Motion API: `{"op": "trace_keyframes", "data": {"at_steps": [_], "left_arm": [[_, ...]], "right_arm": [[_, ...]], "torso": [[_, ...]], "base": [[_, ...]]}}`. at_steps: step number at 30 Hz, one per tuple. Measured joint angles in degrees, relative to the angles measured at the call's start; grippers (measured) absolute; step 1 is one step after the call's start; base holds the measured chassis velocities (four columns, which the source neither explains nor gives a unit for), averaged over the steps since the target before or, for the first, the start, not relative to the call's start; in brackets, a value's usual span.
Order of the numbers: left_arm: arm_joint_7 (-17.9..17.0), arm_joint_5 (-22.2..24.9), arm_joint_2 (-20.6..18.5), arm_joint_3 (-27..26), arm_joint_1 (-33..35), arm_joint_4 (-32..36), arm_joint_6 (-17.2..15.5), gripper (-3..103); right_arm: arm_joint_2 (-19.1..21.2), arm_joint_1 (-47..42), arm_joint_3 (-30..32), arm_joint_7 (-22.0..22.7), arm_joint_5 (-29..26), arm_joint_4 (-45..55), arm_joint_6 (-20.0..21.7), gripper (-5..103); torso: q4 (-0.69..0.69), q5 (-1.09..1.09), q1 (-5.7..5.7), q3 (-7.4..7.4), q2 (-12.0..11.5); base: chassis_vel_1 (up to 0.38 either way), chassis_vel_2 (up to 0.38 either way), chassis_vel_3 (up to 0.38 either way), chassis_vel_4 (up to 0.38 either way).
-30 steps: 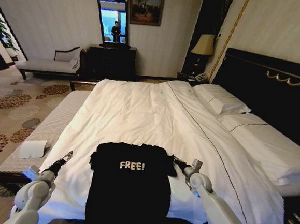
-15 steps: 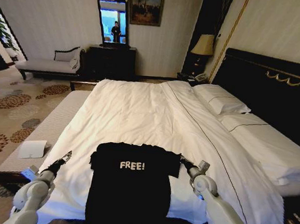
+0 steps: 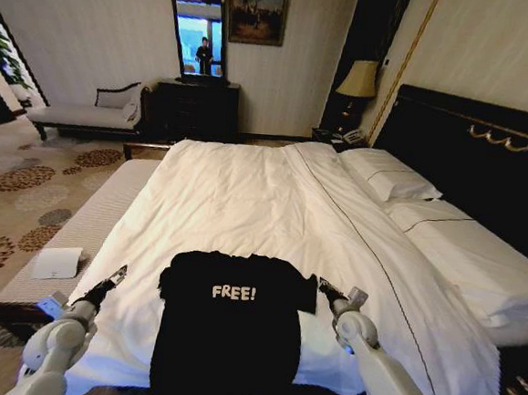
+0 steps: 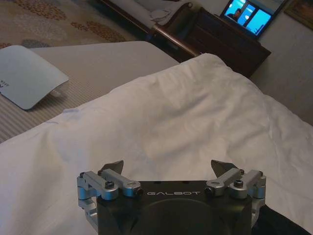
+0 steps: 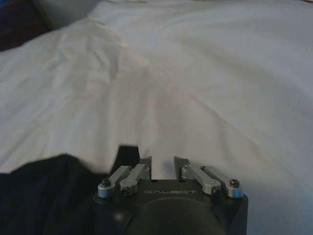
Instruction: Fold the clothes on the bed.
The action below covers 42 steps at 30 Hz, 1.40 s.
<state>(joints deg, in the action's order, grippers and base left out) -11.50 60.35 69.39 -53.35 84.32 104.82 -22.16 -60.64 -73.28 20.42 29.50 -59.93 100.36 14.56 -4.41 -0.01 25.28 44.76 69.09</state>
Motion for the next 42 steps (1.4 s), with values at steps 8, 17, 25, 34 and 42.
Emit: {"op": "trace_keyframes", "data": {"at_steps": [8,17,25,34,42], "left_arm": [[0.0,-0.4,0.4,0.4,-0.1,-0.2,0.0,100],[0.0,-0.7,0.4,0.2,0.5,0.6,0.1,100],[0.0,-0.3,-0.1,-0.7,1.1,0.6,0.3,100],[0.0,-0.2,-0.2,-0.8,1.2,0.7,0.4,100],[0.0,-0.1,-0.1,-0.8,1.0,0.7,0.4,100]], "right_arm": [[-1.6,-7.6,1.9,1.6,-4.5,7.3,1.0,58],[-4.4,-8.5,1.5,1.3,-5.6,7.2,1.1,60],[-5.3,-9.6,1.1,1.2,-5.5,8.5,1.1,33],[-5.7,-12.2,0.9,2.7,-3.5,10.9,0.5,1],[-5.7,-14.9,0.7,4.7,-3.4,14.3,0.4,0]], "torso": [[-0.02,0.01,-0.01,-0.01,0.0],[-0.01,0.0,-0.01,0.0,0.0],[-0.01,0.0,0.0,0.0,0.0],[0.0,0.01,-0.01,0.0,0.0],[-0.01,0.0,0.0,0.0,0.0]], "base": [[0.0,0.0,0.0,0.0],[0.0,0.0,0.0,0.0],[0.0,0.0,0.0,0.0],[0.0,0.0,0.0,0.0],[0.0,0.0,0.0,0.0]]}}
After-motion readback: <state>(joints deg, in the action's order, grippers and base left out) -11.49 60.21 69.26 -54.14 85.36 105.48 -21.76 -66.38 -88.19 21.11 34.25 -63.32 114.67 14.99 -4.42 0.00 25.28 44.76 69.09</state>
